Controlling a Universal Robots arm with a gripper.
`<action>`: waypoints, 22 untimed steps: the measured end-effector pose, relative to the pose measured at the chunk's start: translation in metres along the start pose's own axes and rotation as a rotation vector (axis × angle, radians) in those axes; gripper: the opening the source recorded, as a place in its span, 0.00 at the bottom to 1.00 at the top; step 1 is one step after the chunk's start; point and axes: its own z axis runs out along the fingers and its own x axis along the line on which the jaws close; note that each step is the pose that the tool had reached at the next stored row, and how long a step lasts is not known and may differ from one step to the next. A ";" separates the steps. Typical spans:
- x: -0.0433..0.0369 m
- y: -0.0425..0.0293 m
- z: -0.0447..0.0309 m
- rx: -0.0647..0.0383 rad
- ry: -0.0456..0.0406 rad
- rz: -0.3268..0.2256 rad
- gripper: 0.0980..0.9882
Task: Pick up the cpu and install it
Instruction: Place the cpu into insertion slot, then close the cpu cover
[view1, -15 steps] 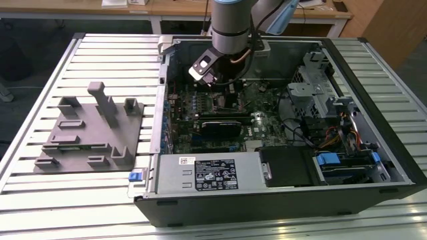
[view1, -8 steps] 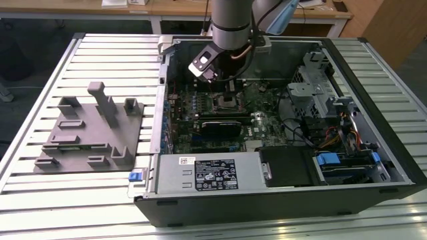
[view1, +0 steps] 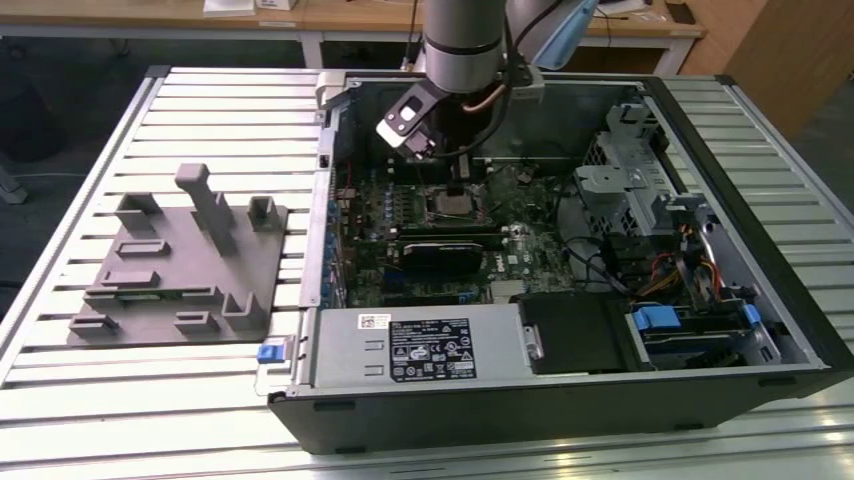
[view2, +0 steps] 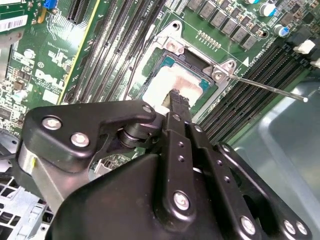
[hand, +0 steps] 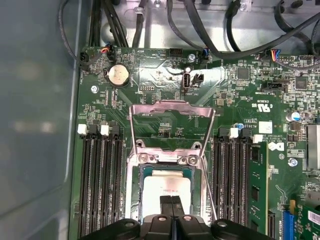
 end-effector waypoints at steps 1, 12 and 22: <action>0.0000 0.0001 -0.0009 0.000 0.0001 0.000 0.01; 0.0001 0.0008 -0.0114 0.005 0.0002 0.000 0.01; 0.0002 0.0015 -0.0187 0.009 0.0003 0.000 0.01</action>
